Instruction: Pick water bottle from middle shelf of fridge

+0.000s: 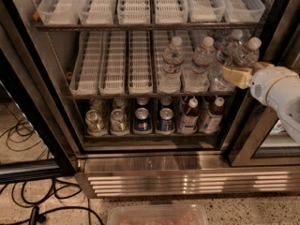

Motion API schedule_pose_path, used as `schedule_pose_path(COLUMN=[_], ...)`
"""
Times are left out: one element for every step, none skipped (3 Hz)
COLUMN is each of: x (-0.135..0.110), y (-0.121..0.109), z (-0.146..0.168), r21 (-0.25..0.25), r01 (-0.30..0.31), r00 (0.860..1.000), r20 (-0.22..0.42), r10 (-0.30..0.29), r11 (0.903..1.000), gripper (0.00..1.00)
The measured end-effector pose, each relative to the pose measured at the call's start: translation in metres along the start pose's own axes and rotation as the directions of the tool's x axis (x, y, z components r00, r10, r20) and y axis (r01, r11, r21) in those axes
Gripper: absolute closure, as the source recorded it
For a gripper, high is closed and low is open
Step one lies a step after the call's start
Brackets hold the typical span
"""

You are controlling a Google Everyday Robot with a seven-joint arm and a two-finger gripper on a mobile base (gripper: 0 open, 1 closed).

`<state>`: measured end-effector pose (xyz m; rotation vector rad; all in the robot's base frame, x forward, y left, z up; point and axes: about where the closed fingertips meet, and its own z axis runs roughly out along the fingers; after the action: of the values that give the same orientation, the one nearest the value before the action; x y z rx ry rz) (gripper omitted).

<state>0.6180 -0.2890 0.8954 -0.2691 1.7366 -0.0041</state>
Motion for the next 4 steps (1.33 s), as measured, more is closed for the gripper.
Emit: schedule_pose_path(x=[-0.009,-0.005,-0.003,0.007], y=[-0.007,-0.002,-0.001,0.055], z=[-0.021,-0.022,-0.022,-0.029], r21=[0.006,-0.005,-0.005,-0.126], r01=[-0.028,-0.036,-0.037,-0.026], r00=[1.0,0.999,0.999,0.997], r20=[0.0,-0.006,-0.006,-0.075], r10=[0.028,0.036,0.037,0.017], r11=[0.9996,0.9993,0.9993,0.9916], gripper=[1.0,1.0,1.0,1.0])
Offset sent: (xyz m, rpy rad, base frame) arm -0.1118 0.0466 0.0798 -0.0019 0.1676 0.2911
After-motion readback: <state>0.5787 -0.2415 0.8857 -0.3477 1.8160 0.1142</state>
